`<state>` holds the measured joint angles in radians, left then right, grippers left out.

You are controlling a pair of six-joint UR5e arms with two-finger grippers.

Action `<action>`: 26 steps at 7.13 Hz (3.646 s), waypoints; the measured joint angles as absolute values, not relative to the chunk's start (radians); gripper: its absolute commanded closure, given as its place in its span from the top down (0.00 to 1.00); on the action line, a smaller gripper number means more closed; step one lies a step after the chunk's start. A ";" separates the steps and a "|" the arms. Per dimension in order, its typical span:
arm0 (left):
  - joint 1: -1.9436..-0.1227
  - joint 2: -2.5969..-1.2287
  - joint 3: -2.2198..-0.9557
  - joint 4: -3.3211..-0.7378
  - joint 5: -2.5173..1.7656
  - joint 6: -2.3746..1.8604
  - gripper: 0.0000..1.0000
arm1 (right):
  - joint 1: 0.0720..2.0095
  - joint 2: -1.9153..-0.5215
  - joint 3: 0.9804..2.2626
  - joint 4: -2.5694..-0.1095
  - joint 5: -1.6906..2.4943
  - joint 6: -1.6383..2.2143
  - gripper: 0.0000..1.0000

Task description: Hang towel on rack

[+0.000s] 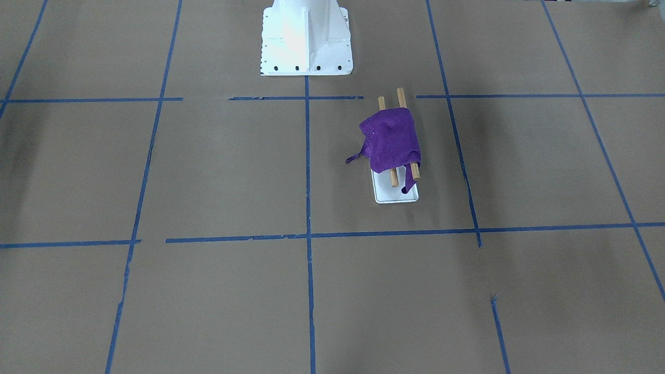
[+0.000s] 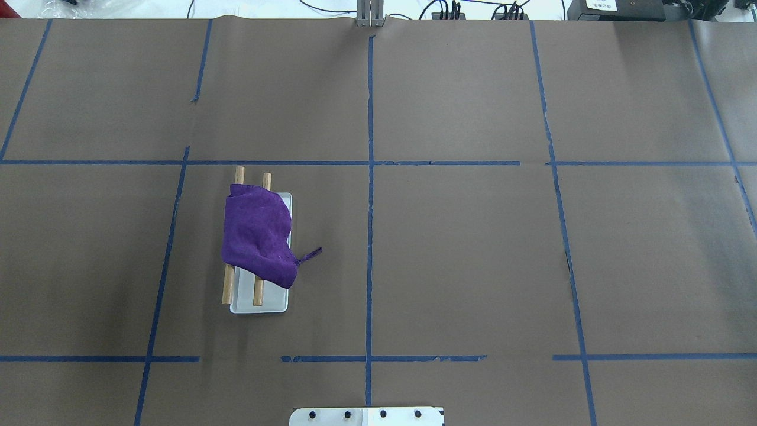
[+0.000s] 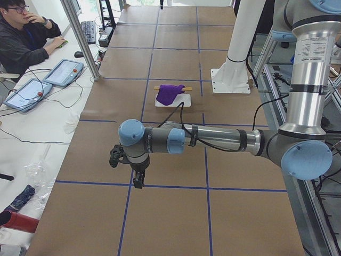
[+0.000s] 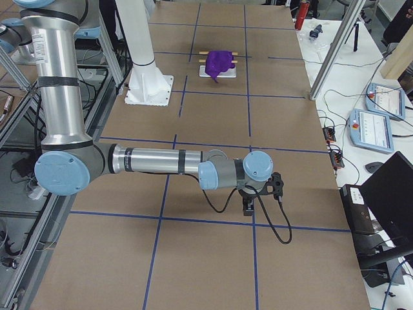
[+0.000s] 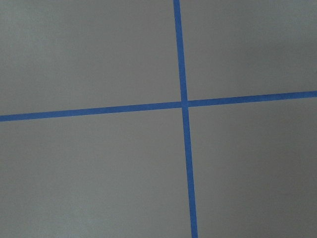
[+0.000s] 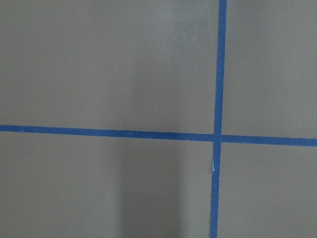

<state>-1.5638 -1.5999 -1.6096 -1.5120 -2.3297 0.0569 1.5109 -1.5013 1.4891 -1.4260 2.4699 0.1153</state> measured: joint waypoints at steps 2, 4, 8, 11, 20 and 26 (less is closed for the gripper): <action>-1.565 -1.599 -1.600 -1.508 -2.332 0.053 1.00 | 1.530 -1.506 1.474 -1.429 2.467 0.114 1.00; -1.565 -1.598 -1.595 -1.508 -2.333 0.052 1.00 | 1.549 -1.522 1.462 -1.431 2.466 0.114 1.00; -1.572 -1.599 -1.603 -1.508 -2.333 0.051 1.00 | 1.594 -1.523 1.480 -1.466 2.464 0.117 1.00; -1.581 -1.601 -1.607 -1.508 -2.333 0.051 1.00 | 1.607 -1.488 1.566 -1.626 2.435 0.119 1.00; -1.582 -1.608 -1.606 -1.508 -2.332 0.049 1.00 | 1.608 -1.499 1.587 -1.643 2.368 0.110 1.00; -1.582 -1.606 -1.610 -1.503 -2.331 0.057 1.00 | 1.608 -1.512 1.588 -1.643 2.336 0.078 1.00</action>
<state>-1.5815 -1.6062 -1.6099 -1.5026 -2.3307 0.0565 1.6077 -1.5115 1.5885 -1.6433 2.3364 0.0777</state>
